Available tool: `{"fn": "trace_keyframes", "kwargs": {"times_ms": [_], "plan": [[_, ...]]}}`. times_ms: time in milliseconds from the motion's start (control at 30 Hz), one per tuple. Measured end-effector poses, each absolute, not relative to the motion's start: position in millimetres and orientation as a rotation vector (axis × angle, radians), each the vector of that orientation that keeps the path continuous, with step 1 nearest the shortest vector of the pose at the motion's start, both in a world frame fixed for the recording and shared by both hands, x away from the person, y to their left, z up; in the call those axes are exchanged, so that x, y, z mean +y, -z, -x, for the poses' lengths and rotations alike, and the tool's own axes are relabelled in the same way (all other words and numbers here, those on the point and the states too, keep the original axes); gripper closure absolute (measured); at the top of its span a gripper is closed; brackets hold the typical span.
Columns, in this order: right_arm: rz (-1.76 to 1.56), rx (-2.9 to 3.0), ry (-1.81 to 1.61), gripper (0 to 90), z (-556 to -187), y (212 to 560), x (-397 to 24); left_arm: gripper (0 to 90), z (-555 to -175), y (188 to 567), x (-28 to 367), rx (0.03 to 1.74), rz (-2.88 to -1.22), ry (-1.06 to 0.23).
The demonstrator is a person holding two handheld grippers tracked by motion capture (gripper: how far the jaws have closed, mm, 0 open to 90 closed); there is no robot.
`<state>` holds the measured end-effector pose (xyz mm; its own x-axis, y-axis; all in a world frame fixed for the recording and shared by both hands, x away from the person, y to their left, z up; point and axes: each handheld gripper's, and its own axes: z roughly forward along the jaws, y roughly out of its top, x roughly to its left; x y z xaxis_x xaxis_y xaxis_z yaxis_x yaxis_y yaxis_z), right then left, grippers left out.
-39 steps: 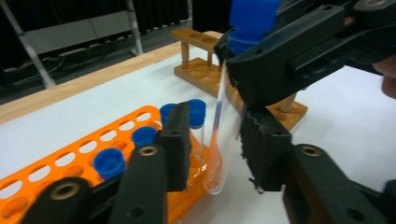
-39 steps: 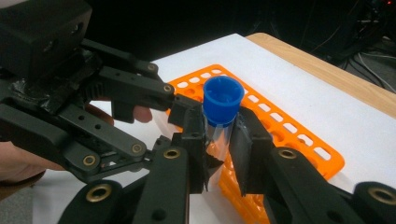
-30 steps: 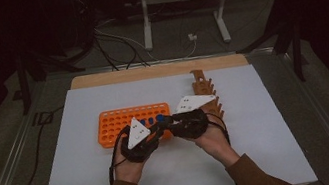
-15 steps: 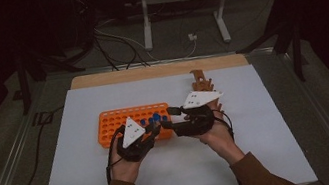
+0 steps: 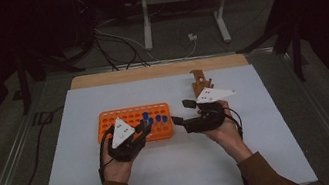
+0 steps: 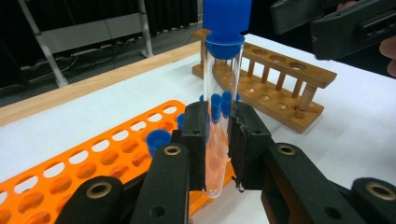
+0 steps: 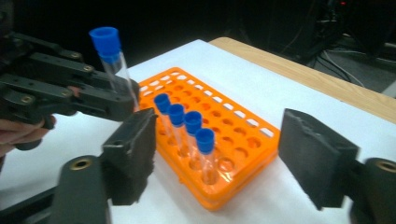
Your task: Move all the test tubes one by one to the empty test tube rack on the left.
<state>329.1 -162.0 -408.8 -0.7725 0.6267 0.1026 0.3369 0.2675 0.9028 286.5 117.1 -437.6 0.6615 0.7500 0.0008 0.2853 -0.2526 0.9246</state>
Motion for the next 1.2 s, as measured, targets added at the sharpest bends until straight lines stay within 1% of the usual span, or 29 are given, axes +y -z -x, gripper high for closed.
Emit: {"fn": "trace_keyframes", "kwargs": {"times_ms": [167,433,767,933,1200], "plan": [[-0.92,2.241,-1.492,19.7,-330,411,-168,78.1,-286,437,122,0.831,-1.821,-0.56],[-0.969,2.22,-1.462,14.7,-331,415,-179,78.0,-288,436,130,0.849,-1.803,-0.565],[-1.025,2.196,-1.445,2.6,-331,416,-192,78.0,-289,436,141,0.879,-1.784,-0.585],[-1.054,2.164,-1.448,0.1,-330,416,-201,78.0,-291,436,145,0.897,-1.776,-0.595],[-1.069,2.124,-1.443,0.1,-324,416,-213,78.0,-294,438,148,0.918,-1.765,-0.617]]}}
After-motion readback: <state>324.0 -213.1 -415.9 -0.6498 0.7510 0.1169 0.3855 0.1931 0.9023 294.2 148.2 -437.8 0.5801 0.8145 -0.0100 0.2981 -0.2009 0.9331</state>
